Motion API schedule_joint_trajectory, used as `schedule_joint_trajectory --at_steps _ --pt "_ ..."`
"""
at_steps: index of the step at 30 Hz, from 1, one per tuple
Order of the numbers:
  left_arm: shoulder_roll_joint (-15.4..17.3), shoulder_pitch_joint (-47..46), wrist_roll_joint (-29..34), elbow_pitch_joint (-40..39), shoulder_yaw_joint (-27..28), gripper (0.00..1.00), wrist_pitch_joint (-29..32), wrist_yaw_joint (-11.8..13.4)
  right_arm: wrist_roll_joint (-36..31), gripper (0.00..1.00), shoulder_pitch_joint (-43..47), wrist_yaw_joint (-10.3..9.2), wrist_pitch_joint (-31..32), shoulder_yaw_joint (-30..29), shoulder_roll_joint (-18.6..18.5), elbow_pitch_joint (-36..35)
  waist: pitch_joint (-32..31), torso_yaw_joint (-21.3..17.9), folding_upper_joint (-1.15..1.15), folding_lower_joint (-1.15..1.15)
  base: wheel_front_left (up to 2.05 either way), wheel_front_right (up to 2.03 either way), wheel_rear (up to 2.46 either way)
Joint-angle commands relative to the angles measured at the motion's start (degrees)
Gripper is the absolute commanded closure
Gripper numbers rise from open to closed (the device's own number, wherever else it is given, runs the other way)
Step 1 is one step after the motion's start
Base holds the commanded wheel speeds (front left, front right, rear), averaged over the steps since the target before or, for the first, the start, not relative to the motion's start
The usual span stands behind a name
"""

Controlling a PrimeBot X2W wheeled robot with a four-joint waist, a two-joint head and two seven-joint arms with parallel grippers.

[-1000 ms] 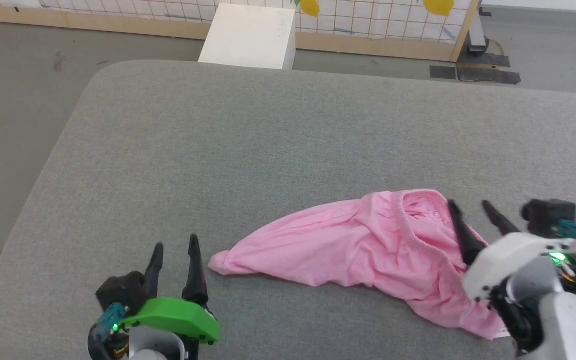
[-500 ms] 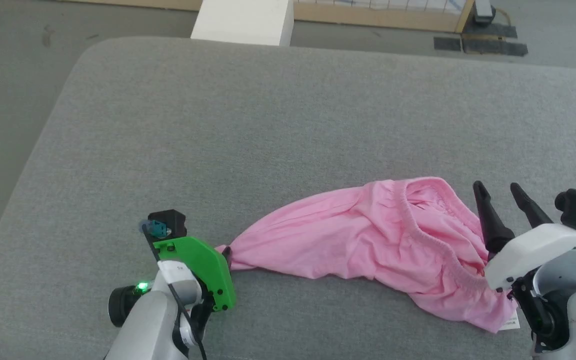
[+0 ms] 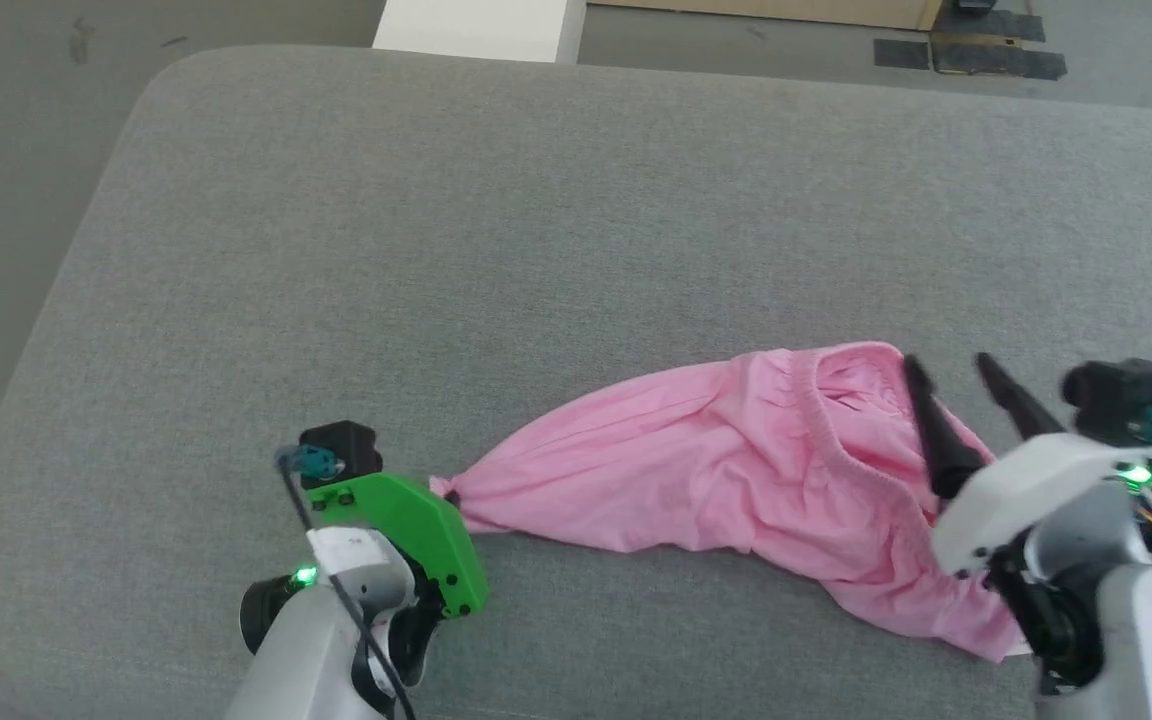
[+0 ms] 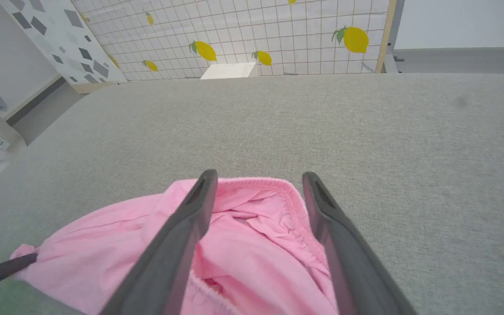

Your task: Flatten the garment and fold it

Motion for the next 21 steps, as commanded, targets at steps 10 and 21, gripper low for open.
schedule_joint_trajectory --at_steps 10,21 --pt "-0.8 4.7 -4.2 -10.6 0.4 1.00 -9.2 -0.5 -5.0 0.00 -5.9 -0.08 12.3 7.1 0.1 4.6 0.1 3.0 0.00 0.00 0.00 0.00 0.00" --pt "-1.0 4.5 -5.5 -11.4 -2.9 1.00 -10.8 -0.2 -7.4 0.00 -12.4 -0.08 16.1 10.4 -0.4 12.6 2.4 4.9 0.00 0.00 0.00 0.00 0.00"
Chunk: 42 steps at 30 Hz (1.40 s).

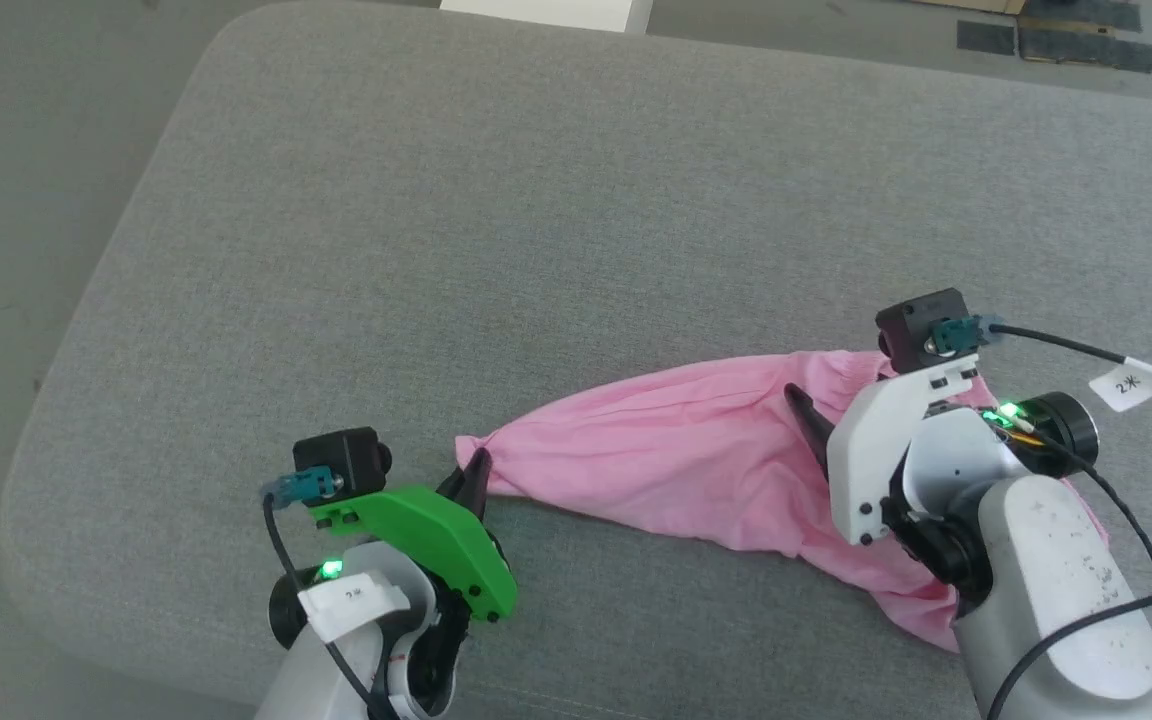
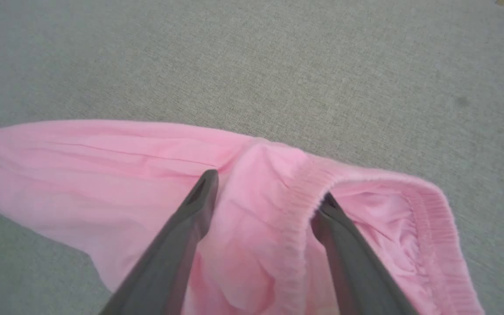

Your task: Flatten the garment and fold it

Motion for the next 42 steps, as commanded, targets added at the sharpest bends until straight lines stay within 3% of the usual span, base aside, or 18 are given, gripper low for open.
schedule_joint_trajectory --at_steps 1,2,3,11,17,24,34,42 --pt "-0.2 -0.4 -0.5 0.1 -0.2 1.00 -0.4 0.2 -0.3 0.55 -1.1 -0.08 -0.4 -0.1 -0.1 0.6 0.4 0.3 0.00 0.00 0.00 0.00 0.00" --pt "-0.2 -0.5 -0.6 0.3 -0.4 1.00 -0.6 0.3 -0.2 0.93 -1.5 -0.08 -0.8 0.0 -0.1 0.8 0.4 0.4 0.00 0.00 0.00 0.00 0.00" --pt "-0.2 -0.6 -0.6 0.4 -0.5 1.00 -0.8 0.3 -0.1 1.00 -1.7 -0.08 -1.2 0.0 -0.1 1.0 0.4 0.4 0.00 0.00 0.00 0.00 0.00" --pt "0.1 -0.9 -1.4 0.6 0.1 1.00 -3.0 -0.5 5.7 1.00 -1.2 -0.08 -0.4 -0.1 0.1 -0.9 -2.5 -1.0 0.00 0.00 0.00 0.00 0.00" --pt "0.6 -5.2 -5.0 -2.0 2.9 1.00 -4.0 -3.4 20.9 1.00 -2.7 -0.08 6.2 -1.2 -1.1 -8.8 -6.0 -2.7 0.00 0.00 0.00 0.00 0.00" --pt "4.8 -16.1 -4.9 -4.6 6.0 1.00 -1.7 -4.3 35.7 1.00 -10.0 -0.08 15.9 -7.1 -2.9 -16.0 -9.9 -4.9 0.00 0.00 0.00 0.00 0.00" --pt "11.6 -29.9 -1.8 -4.6 8.3 1.00 2.9 -3.1 34.4 1.00 -20.7 -0.08 19.2 -15.5 -2.5 -15.9 -10.2 -6.3 0.00 0.00 0.00 0.00 0.00" --pt "13.7 -41.1 3.9 2.6 4.6 1.00 4.8 -2.9 29.2 1.00 -32.5 -0.08 16.6 -19.2 -0.3 -5.3 -3.3 -8.3 0.00 0.00 0.00 0.00 0.00"
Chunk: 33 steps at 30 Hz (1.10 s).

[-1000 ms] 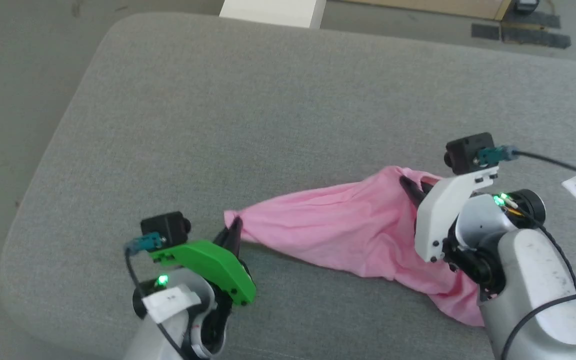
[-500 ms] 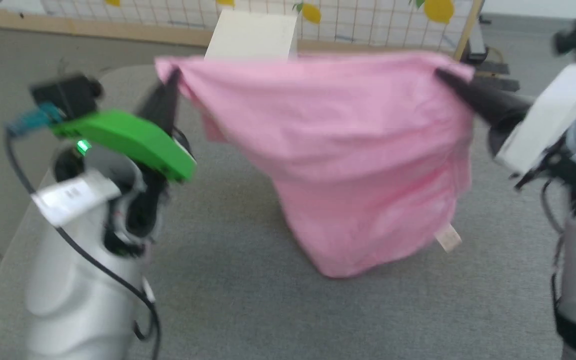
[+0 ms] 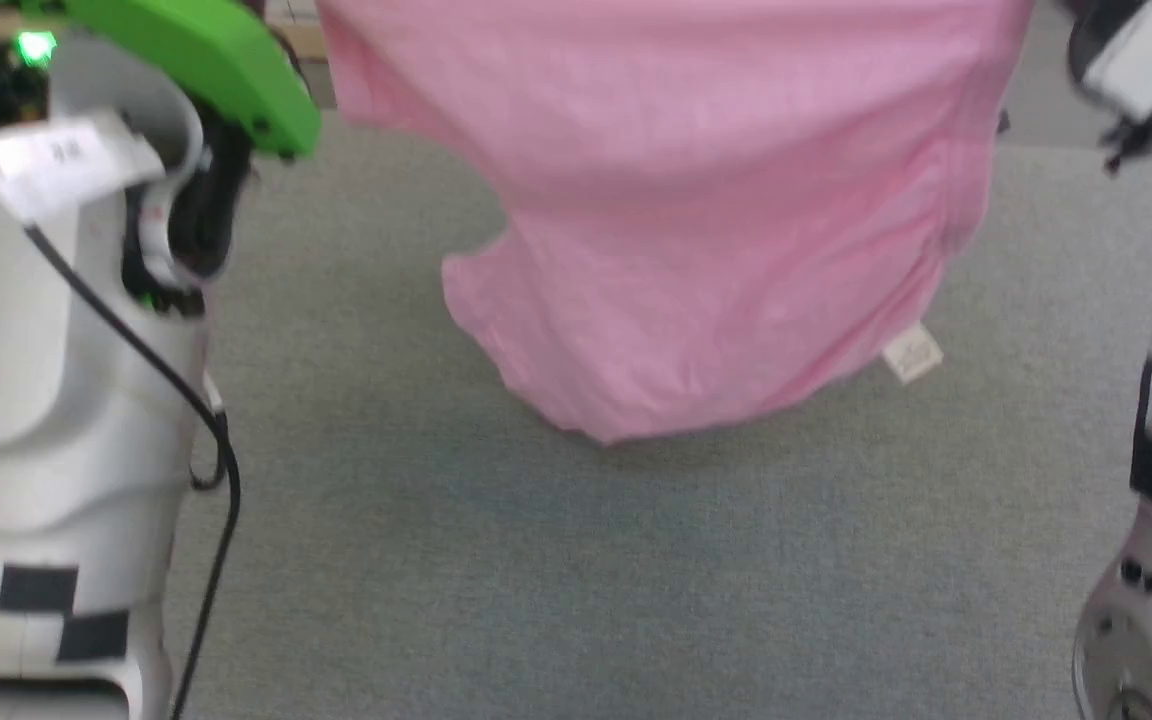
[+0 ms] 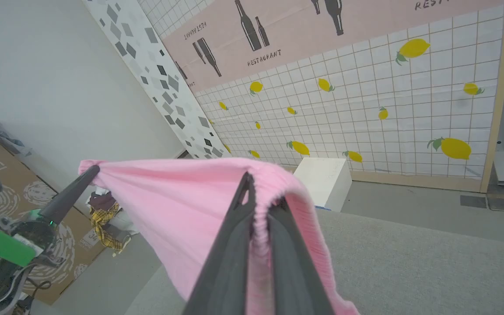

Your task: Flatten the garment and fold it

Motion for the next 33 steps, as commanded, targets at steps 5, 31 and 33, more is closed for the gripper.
schedule_joint_trajectory --at_steps 5,31,33 --pt "1.0 -10.9 4.7 7.3 -1.7 1.00 -1.8 0.4 -4.4 1.00 -12.6 -0.09 -6.2 -1.9 0.3 10.4 10.5 -3.0 0.00 0.00 0.00 0.00 0.00" --pt "-3.7 -28.0 7.6 27.0 -3.0 1.00 -29.5 -4.4 4.3 1.00 -26.4 -0.09 -38.6 11.1 -4.1 24.4 24.7 -1.4 0.00 0.00 0.00 0.00 0.00" --pt "-4.2 -24.8 7.1 27.4 -3.5 1.00 -30.5 -5.2 7.6 1.00 -21.2 -0.09 -38.3 12.8 -5.8 21.8 22.5 -0.8 0.00 0.00 0.00 0.00 0.00"
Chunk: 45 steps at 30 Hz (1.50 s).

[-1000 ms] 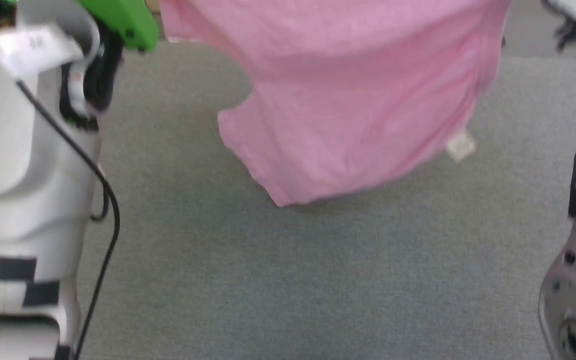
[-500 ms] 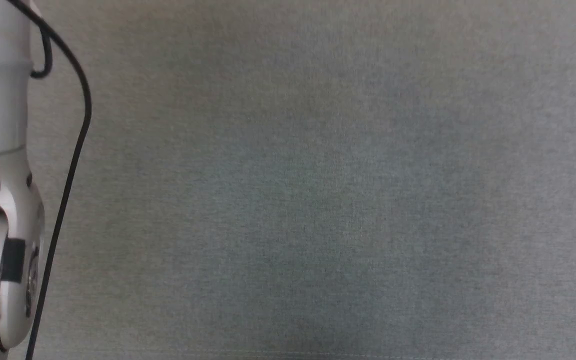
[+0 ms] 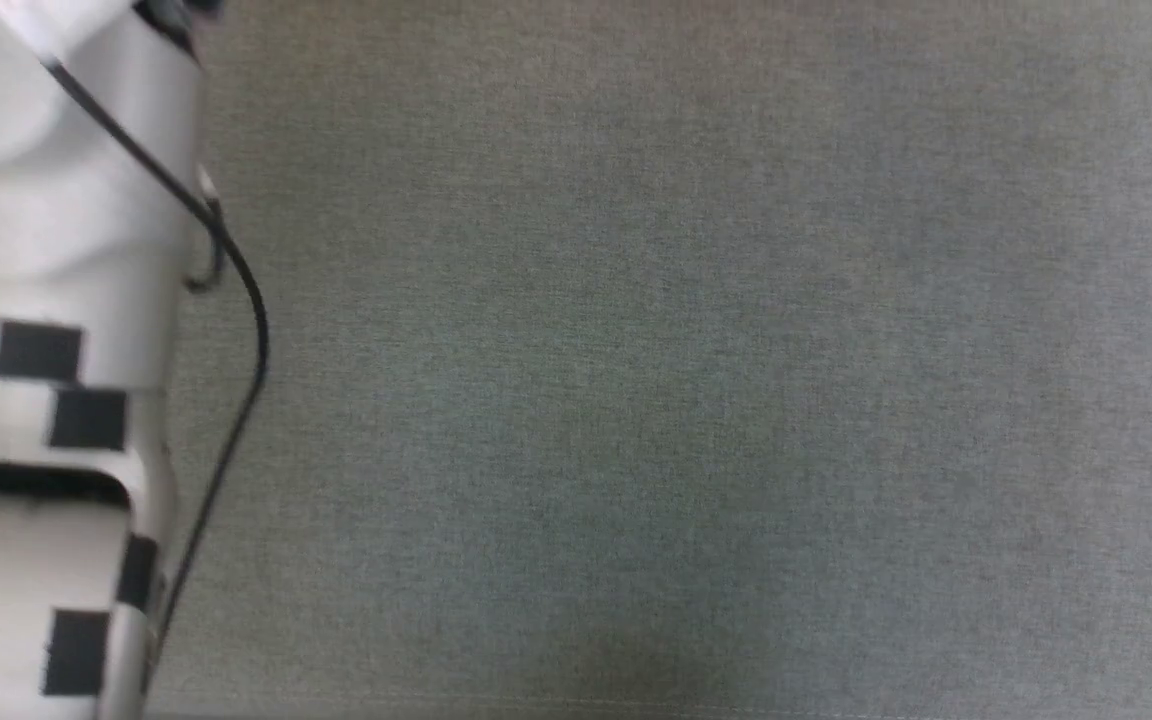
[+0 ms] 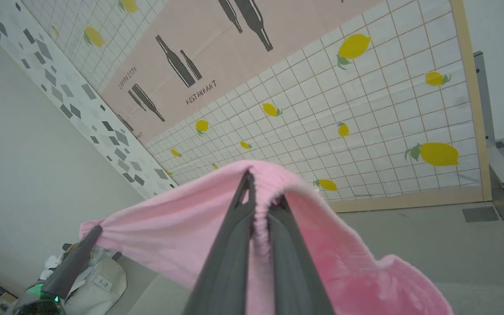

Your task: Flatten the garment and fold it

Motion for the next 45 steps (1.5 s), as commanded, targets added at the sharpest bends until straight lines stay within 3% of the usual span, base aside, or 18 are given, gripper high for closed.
schedule_joint_trajectory --at_steps 1,6,10,19,20,23,36,39,45 --pt "-0.4 2.9 -0.7 -0.1 0.1 1.00 -1.1 -0.4 2.2 1.00 4.2 -0.08 -0.1 0.9 -1.5 -2.2 -5.1 2.2 0.00 -0.02 0.00 0.00 0.00" --pt "-1.2 14.0 -2.1 -2.4 -0.5 1.00 -2.5 -1.3 8.8 1.00 20.0 -0.08 -0.2 3.6 -4.8 -10.6 -12.6 3.2 0.00 -0.02 0.00 0.00 0.00" --pt "-1.1 25.9 -3.6 -6.8 -0.1 1.00 -3.0 -0.3 11.5 1.00 33.2 -0.08 -0.3 5.5 -6.5 -16.8 -18.7 3.2 0.00 -0.02 0.00 0.00 0.00" --pt "-1.5 58.1 -8.9 -20.6 1.6 1.00 0.1 6.2 13.4 1.00 59.9 -0.08 6.1 6.0 -8.3 -23.7 -28.3 3.8 0.00 -0.02 0.00 0.00 0.00" --pt "-1.7 65.8 -10.5 -23.5 1.5 1.00 2.1 7.5 12.4 1.00 66.4 -0.08 9.2 5.2 -8.4 -24.0 -30.0 4.3 0.00 -0.02 0.00 0.00 0.00" --pt "-1.6 72.1 -11.9 -25.4 1.4 1.00 4.7 9.0 9.7 1.00 72.5 -0.08 11.7 4.5 -7.8 -23.9 -31.6 4.8 0.00 -0.02 0.00 0.00 0.00" --pt "2.6 86.1 -15.3 -31.3 2.2 1.00 19.8 17.1 4.8 1.00 86.4 -0.08 27.0 3.1 -4.0 -28.9 -34.1 5.2 0.00 -0.02 0.00 0.00 0.00" --pt "3.0 86.2 -15.5 -34.7 2.7 1.00 19.8 17.2 3.1 1.00 86.3 -0.08 27.5 0.7 -2.8 -30.8 -33.5 5.0 0.00 -0.02 0.00 0.00 0.00" --pt "2.8 79.1 -14.0 -36.9 1.2 1.00 18.2 14.8 -0.1 1.00 82.6 -0.08 27.4 -2.3 -0.5 -33.5 -30.5 4.2 0.00 -0.02 0.00 0.00 0.00"
